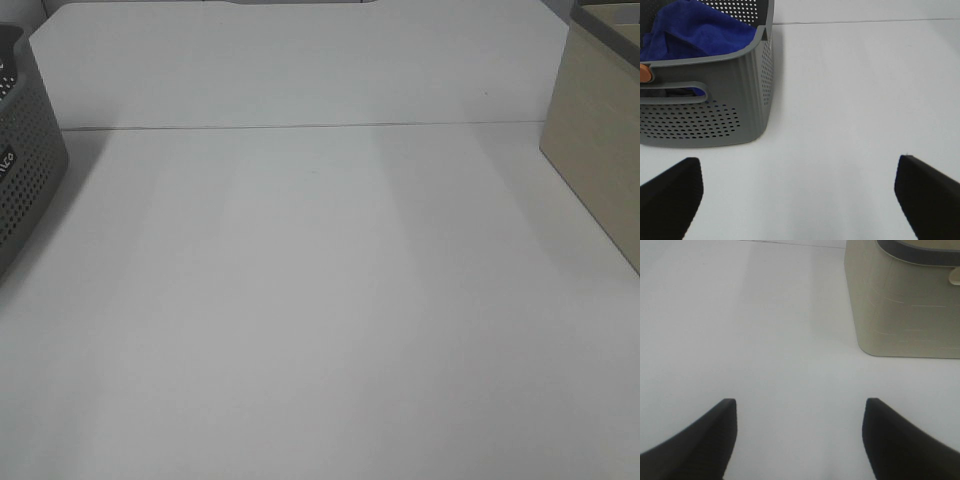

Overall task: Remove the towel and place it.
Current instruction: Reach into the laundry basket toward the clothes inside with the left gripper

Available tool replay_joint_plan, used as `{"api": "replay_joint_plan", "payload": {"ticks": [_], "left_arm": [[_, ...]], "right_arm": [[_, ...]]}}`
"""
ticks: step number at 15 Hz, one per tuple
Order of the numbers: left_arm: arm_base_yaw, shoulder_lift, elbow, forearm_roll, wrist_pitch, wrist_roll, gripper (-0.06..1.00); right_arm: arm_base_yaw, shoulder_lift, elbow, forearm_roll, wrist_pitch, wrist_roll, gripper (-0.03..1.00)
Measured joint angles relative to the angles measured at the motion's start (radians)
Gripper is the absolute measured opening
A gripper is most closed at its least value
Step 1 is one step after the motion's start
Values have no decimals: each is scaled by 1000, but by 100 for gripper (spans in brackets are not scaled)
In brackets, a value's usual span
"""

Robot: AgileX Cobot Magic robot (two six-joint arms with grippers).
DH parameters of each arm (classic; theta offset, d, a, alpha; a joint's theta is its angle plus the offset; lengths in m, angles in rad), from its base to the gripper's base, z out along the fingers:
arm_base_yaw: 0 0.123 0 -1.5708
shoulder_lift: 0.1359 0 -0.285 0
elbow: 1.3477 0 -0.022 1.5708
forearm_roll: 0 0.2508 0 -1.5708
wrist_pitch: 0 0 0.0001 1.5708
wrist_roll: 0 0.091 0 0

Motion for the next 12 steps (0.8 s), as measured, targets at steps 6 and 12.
{"api": "replay_joint_plan", "payload": {"ticks": [6, 12], "left_arm": [[0, 0, 0, 0, 0, 0, 99], [0, 0, 0, 0, 0, 0, 99]], "right_arm": [[0, 0, 0, 0, 0, 0, 70], [0, 0, 0, 0, 0, 0, 70]]}}
